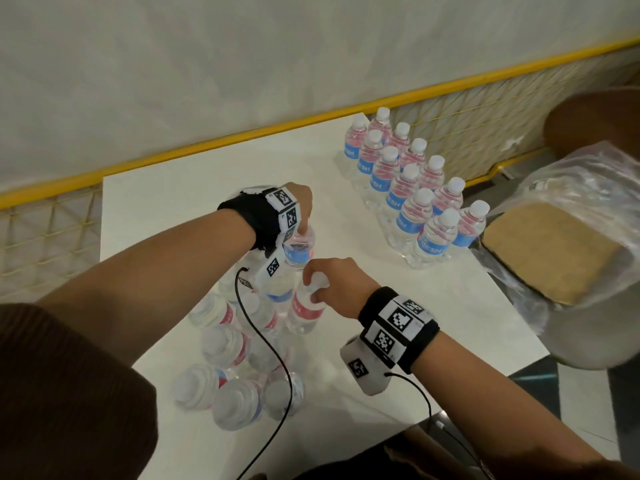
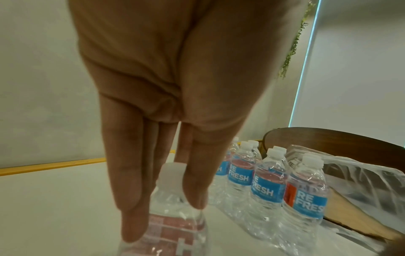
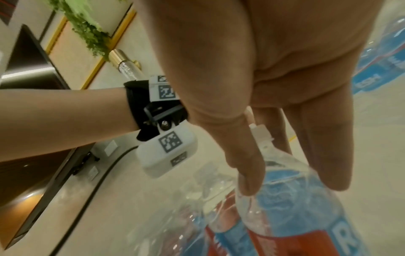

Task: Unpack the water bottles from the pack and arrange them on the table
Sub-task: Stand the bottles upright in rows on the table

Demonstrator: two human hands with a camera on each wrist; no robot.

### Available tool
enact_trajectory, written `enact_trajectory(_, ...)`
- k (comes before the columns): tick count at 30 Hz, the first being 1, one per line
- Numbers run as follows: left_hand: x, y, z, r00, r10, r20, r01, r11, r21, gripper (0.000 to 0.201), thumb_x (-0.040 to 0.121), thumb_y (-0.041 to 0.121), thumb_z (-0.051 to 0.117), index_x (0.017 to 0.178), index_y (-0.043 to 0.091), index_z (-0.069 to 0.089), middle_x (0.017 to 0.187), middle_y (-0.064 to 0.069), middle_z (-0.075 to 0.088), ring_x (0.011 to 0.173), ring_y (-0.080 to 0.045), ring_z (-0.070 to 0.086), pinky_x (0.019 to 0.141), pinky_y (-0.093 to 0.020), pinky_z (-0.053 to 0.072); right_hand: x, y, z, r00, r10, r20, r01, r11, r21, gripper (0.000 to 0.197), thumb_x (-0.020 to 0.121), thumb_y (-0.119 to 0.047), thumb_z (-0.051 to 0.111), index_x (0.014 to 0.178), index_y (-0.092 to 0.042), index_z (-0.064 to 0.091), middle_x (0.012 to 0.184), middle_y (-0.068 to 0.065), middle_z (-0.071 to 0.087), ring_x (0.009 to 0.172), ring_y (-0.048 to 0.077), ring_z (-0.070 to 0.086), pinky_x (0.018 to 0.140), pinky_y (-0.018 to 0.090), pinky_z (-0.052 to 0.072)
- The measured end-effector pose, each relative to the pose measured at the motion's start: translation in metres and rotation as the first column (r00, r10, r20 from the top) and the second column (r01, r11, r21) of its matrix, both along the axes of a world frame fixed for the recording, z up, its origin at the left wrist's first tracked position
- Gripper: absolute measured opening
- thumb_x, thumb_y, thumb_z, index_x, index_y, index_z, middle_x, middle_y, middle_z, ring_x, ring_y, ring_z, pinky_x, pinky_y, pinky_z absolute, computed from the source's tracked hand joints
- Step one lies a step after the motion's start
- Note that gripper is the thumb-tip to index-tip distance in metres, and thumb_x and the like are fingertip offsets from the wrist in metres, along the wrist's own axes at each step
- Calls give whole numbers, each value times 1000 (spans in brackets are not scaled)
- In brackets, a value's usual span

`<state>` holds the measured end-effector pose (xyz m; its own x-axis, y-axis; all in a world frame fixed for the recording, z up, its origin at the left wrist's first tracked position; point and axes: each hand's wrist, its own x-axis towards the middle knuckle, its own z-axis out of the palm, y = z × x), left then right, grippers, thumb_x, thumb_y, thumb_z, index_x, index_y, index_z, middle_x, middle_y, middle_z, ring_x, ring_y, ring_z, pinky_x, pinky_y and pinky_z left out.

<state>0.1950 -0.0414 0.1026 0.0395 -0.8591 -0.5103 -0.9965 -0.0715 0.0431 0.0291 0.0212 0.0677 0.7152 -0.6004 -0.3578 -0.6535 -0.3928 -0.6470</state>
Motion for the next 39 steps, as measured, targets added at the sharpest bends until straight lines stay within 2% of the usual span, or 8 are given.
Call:
enact_trajectory(5, -11, -31, -4, 997, -34, 76, 35, 999, -2, 16, 77, 22, 72, 70, 13, 62, 56, -1, 54, 48, -14, 50, 42, -19, 38, -15, -39, 9, 997, -54, -48, 47, 991, -124, 27, 80, 0, 61, 104, -12, 63, 105, 12, 64, 93, 27, 58, 70, 23, 37)
enact_trajectory(8, -21, -54, -8, 995, -17, 102, 18, 1000, -8, 17, 72, 25, 78, 77, 13, 67, 74, -5, 68, 75, -24, 69, 69, -35, 59, -18, -72, 13, 991, -79, -103, 59, 981, -185, 29, 79, 2, 58, 104, -12, 63, 106, 11, 65, 97, 28, 59, 70, 23, 37)
enact_trajectory(10, -27, -65, -9, 995, -3, 98, 8, 999, -53, 26, 74, 29, 78, 92, 12, 69, 83, -3, 67, 88, -26, 67, 80, -37, 57, -18, -96, 13, 989, -102, -110, 79, 978, -194, 28, 79, 2, 59, 103, -13, 63, 109, 10, 63, 100, 28, 58, 72, 25, 38)
enact_trajectory(15, -28, -89, -17, 996, 94, 7, -90, 976, -199, 19, 83, 23, 67, 93, 8, 68, 90, -12, 67, 88, -31, 64, 69, -32, 48, -6, -141, 9, 986, -147, -76, 127, 968, -214, 38, 82, 3, 57, 116, -14, 56, 113, 13, 60, 103, 30, 57, 73, 29, 40)
enact_trajectory(25, 5, -112, -37, 905, 318, -281, -395, 874, -284, 42, 81, 41, 64, 113, 14, 59, 113, -10, 64, 102, -31, 60, 77, -31, 45, 11, -179, -9, 987, -159, -24, 148, 954, -260, 57, 82, 9, 43, 132, -17, 48, 131, 15, 44, 119, 32, 47, 90, 30, 38)
enact_trajectory(30, 6, -108, -62, 856, 364, -367, -435, 891, -132, 56, 73, 38, 73, 120, 16, 51, 112, -8, 64, 97, -32, 64, 73, -32, 49, 20, -187, -7, 960, -236, -150, 169, 917, -361, 52, 86, -30, 60, 133, -16, 45, 129, 15, 45, 118, 35, 48, 95, 39, 42)
enact_trajectory(34, 13, -109, -66, 821, 387, -420, -483, 863, -149, 52, 78, 29, 73, 123, 17, 52, 118, -11, 63, 103, -33, 62, 79, -30, 47, 31, -192, 3, 969, -211, -125, 149, 912, -383, 36, 88, -9, 55, 124, -13, 54, 119, 13, 58, 113, 29, 54, 82, 29, 40)
enact_trajectory(39, 14, -109, -60, 796, 409, -446, -518, 841, -154, 49, 84, 26, 67, 127, 14, 49, 124, -12, 60, 109, -33, 59, 88, -33, 46, 38, -192, 13, 990, -130, -61, 108, 951, -289, 40, 89, 0, 44, 125, -13, 56, 126, 13, 56, 120, 30, 49, 88, 26, 37)
